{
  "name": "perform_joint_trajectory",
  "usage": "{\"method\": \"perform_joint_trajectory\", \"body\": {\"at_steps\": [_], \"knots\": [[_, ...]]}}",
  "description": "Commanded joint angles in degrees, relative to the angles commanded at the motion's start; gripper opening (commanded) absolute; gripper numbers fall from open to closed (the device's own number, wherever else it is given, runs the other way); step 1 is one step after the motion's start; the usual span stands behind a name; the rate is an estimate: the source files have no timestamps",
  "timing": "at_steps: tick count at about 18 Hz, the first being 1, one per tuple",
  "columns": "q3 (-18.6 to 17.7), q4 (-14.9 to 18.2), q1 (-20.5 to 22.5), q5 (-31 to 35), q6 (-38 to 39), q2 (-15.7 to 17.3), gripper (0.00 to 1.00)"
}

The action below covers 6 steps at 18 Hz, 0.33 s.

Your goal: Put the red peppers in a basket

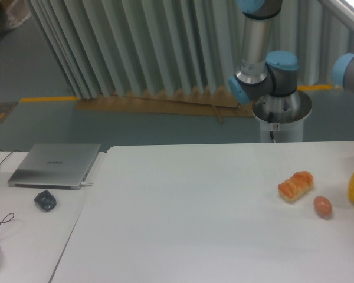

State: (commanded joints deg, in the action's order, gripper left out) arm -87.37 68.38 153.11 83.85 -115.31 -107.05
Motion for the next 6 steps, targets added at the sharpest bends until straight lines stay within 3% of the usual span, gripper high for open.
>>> {"method": "perform_joint_trajectory", "body": {"at_steps": [6], "knots": [[0.00, 2.10, -2.63, 2.28, 0.00, 2.11, 1.00]]}}
